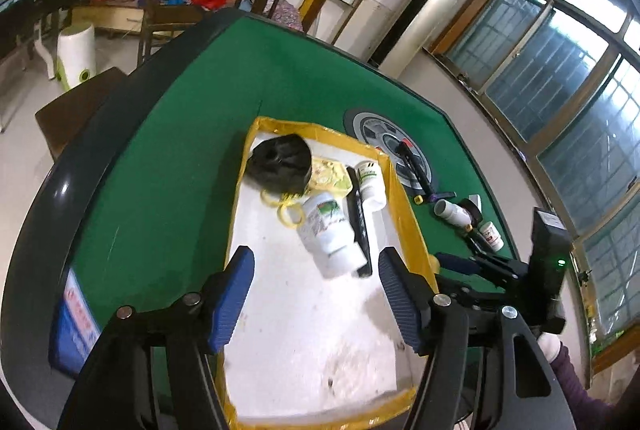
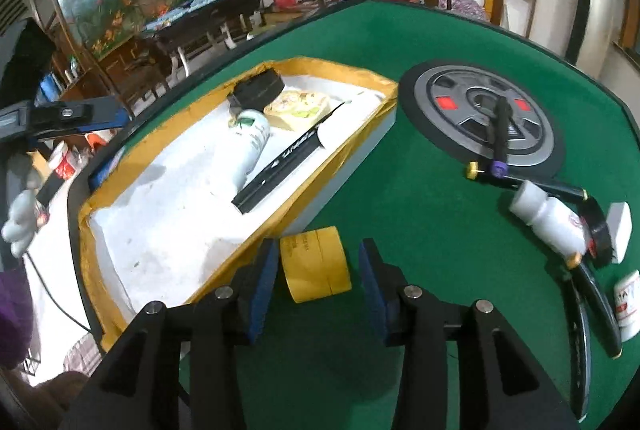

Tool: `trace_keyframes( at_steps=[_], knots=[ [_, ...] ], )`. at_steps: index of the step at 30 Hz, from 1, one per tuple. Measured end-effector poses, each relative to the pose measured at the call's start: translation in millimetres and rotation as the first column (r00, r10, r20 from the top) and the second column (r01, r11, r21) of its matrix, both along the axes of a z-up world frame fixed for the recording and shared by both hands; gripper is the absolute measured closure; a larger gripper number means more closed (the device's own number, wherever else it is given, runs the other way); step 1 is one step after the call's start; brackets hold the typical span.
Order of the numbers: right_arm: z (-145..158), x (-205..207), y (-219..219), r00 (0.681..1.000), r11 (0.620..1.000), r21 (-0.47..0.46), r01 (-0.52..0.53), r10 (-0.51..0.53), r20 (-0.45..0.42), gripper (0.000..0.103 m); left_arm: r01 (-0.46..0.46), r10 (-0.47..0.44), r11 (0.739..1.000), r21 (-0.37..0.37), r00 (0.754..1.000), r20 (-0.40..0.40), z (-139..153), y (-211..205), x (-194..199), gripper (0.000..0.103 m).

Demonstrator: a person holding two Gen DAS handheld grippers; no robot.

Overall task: Organize rigid objects
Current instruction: 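Carry the yellow jar into the tray and open the right tool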

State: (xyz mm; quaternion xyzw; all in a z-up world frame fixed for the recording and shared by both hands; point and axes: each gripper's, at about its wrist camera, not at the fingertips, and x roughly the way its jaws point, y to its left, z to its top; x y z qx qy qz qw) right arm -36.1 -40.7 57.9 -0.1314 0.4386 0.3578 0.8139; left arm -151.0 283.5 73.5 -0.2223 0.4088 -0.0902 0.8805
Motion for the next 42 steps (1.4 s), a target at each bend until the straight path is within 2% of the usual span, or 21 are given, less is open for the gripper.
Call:
trace_keyframes(
  at_steps=[2, 3, 6, 10, 12, 14, 17, 20, 23, 28, 31, 35, 39, 42],
  knots=[
    [-9.0, 0.8, 4.2, 1.0, 1.0, -0.022, -0.007, 0.006, -0.016, 0.063, -0.011, 0.011, 1.0, -0.016, 1.0, -0.001, -3.2, 1.9, -7.1, 0.035],
    [-11.5, 0.5, 4.5, 1.0, 1.0, -0.024, 0.0, -0.001, -0.02, 0.069, -0.017, 0.016, 0.999, -0.035, 1.0, -0.004, -5.9, 4.5, -10.6, 0.035],
    [-6.3, -1.2, -6.5, 0.999, 0.999, 0.027, 0.044, -0.043, -0.026, 0.07, -0.042, 0.041, 0.997, -0.067, 0.999, -0.012, -12.6, 10.2, -17.6, 0.035],
    [30.4, -2.2, -22.9, 0.993, 0.99, 0.091, 0.111, -0.115, 0.036, 0.07, -0.084, 0.084, 0.99, -0.115, 0.996, -0.009, -20.1, 24.1, -30.7, 0.035],
    [49.5, -1.8, -17.5, 0.993, 0.989, 0.109, 0.095, -0.101, 0.054, 0.07, -0.105, 0.105, 0.987, -0.125, 0.994, -0.005, -22.9, 27.9, -36.8, 0.035],
    [59.9, 1.7, -0.4, 0.997, 0.989, 0.131, 0.068, -0.074, 0.039, 0.07, -0.13, 0.131, 0.983, -0.128, 0.991, 0.0, -26.5, 29.6, -41.9, 0.035],
    [55.5, 10.0, 44.6, 0.999, 0.991, 0.137, 0.0, 0.005, -0.036, 0.069, -0.152, 0.153, 0.983, -0.1, 0.988, 0.005, -27.8, 28.7, -46.4, 0.035],
    [36.2, 16.7, 102.6, 0.993, 0.995, 0.086, -0.059, 0.067, -0.093, 0.069, -0.17, 0.171, 0.985, -0.041, 0.985, 0.022, -25.6, 28.9, -55.4, 0.035],
    [16.8, 21.9, 143.0, 0.984, 0.995, 0.052, -0.086, 0.093, -0.152, 0.069, -0.178, 0.178, 0.984, -0.005, 0.984, 0.032, -25.6, 32.8, -62.6, 0.035],
    [-6.6, 35.0, 184.4, 0.988, 0.995, -0.068, -0.076, 0.067, -0.136, 0.069, -0.191, 0.19, 0.982, 0.009, 0.981, 0.023, -34.9, 45.1, -68.8, 0.035],
    [-3.1, 38.9, 186.2, 0.992, 0.995, -0.079, -0.06, 0.051, -0.116, 0.068, -0.205, 0.206, 0.979, -0.015, 0.979, 0.008, -41.3, 53.4, -67.7, 0.031],
    [14.1, 34.2, 171.9, 0.995, 0.999, -0.018, -0.043, 0.041, -0.093, 0.059, -0.214, 0.214, 0.976, -0.031, 0.977, -0.004, -45.6, 57.8, -65.8, 0.031],
    [45.1, 24.1, 142.4, 1.0, 1.0, 0.019, -0.012, 0.012, 0.015, 0.055, -0.203, 0.203, 0.979, -0.026, 0.979, -0.01, -46.0, 54.9, -66.0, 0.031],
    [70.3, 12.8, 100.8, 0.992, 0.998, 0.054, 0.035, -0.041, 0.119, 0.046, -0.175, 0.175, 0.984, -0.026, 0.985, -0.003, -39.1, 45.8, -65.9, 0.031]
  ],
)
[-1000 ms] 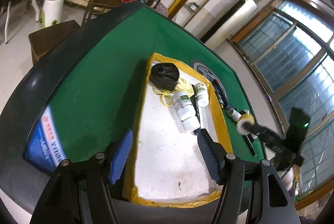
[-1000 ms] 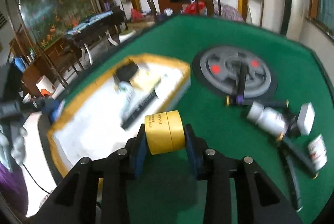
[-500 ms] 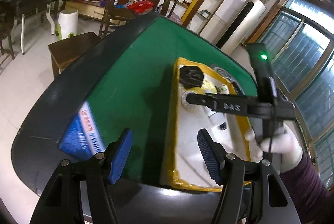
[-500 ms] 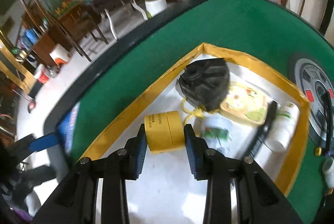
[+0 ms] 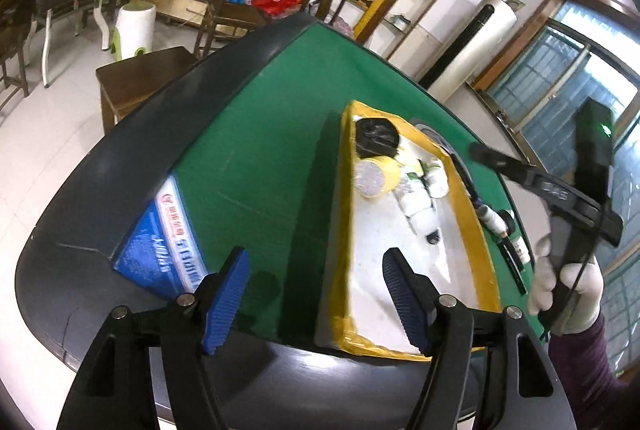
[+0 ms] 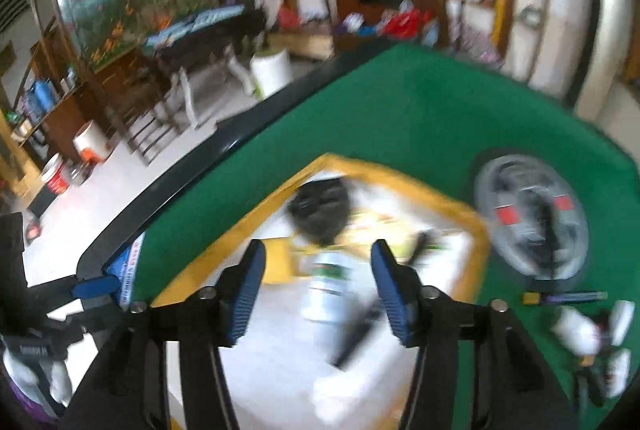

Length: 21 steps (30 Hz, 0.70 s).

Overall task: Organize rigid objects
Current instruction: 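Carry the yellow jar into the tray and open the right tool, then move both tools back over the remaining objects on the table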

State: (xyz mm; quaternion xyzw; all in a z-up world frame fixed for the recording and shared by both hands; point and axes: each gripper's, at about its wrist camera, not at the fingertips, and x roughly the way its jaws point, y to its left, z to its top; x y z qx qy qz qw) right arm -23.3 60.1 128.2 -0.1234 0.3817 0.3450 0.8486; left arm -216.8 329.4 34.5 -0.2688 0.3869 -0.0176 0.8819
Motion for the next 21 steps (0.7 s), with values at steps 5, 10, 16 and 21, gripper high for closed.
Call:
trace_keyframes(
  at_steps=[5, 10, 16, 21],
  knots=[
    [33.9, -13.5, -101.4, 0.932, 0.97, 0.072, 0.232, -0.243, 0.268, 0.01, 0.102, -0.102, 0.995, -0.002, 0.993, 0.056, 24.1, -35.2, 4.4, 0.027],
    [18.8, 9.7, -202.7, 0.857, 0.882, 0.073, 0.465, -0.47, 0.21, 0.002, 0.197, -0.199, 0.979, 0.048, 0.978, 0.054, 43.0, -88.2, 25.9, 0.023],
    [-8.8, 14.8, -269.6, 0.786, 0.803, 0.059, 0.593, -0.593, 0.177, 0.002, 0.312, -0.313, 0.947, 0.077, 0.95, 0.006, 52.9, -156.7, 52.7, 0.023],
    [-20.7, 12.4, -295.8, 0.732, 0.759, 0.072, 0.647, -0.645, 0.22, 0.002, 0.369, -0.367, 0.922, 0.115, 0.929, -0.034, 57.2, -201.4, 60.7, 0.023]
  ],
)
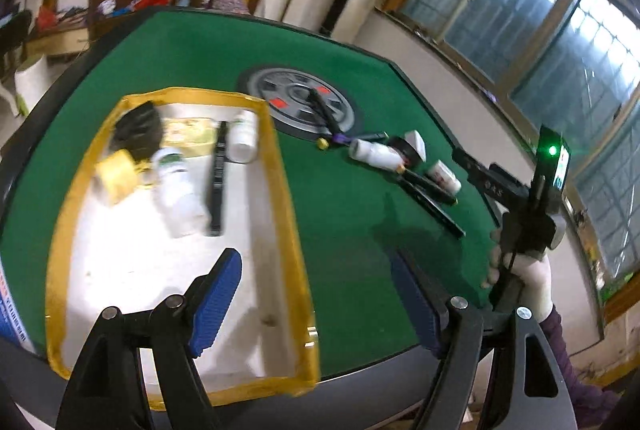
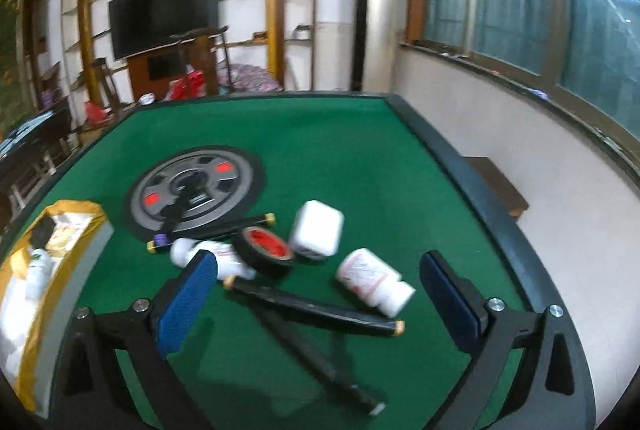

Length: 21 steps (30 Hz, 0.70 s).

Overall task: Organize rigid objects
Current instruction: 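Move both tools back over the remaining objects on the table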

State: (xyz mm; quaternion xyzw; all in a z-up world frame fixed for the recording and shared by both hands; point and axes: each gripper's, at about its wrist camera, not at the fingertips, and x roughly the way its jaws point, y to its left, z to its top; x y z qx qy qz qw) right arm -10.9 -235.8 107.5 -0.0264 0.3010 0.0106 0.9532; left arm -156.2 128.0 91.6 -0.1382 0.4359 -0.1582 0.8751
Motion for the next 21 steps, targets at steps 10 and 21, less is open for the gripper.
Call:
trace_keyframes(
  at_steps=[10, 21],
  knots=[
    [-0.7, -3.3, -24.6, 0.995, 0.998, -0.006, 0.055, -0.054, 0.082, 0.002, 0.038, -0.035, 0.996, 0.078, 0.998, -0.046, -6.6, -49.7, 12.0, 0.023],
    [-9.0, -2.1, -53.7, 0.99, 0.993, 0.015, 0.114, -0.115, 0.078, 0.002, 0.068, -0.059, 0.991, 0.115, 0.995, -0.074, -13.3, -76.4, 17.5, 0.023]
  ],
)
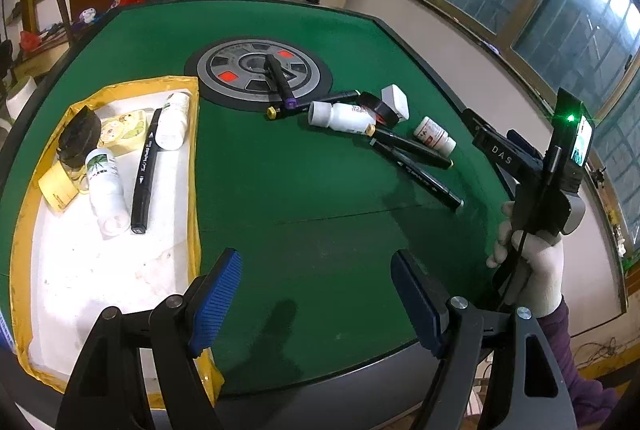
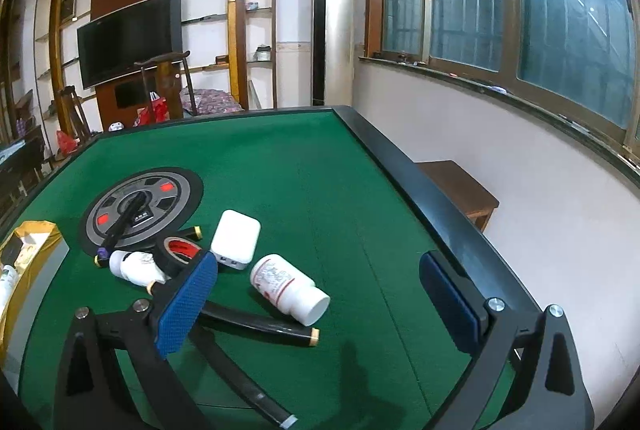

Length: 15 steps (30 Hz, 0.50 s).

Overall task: Organize rigid objects
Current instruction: 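Move both tools back over the remaining objects on the table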

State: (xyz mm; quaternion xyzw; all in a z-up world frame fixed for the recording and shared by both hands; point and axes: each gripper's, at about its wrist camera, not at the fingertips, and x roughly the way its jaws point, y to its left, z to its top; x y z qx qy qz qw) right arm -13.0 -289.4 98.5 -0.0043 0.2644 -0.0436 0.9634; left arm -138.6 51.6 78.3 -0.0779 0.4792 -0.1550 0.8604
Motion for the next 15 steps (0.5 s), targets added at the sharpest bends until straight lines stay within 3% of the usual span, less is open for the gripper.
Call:
trace_keyframes(
  at_steps=[15],
  knots=[
    [-1.3, 1.0, -3.4, 1.0, 1.0, -0.002, 0.01, -0.01, -0.01, 0.002, -0.003, 0.003, 1.0, 0.003, 1.0, -0.017, -3.7, -4.6, 4.7, 0.023]
  ],
)
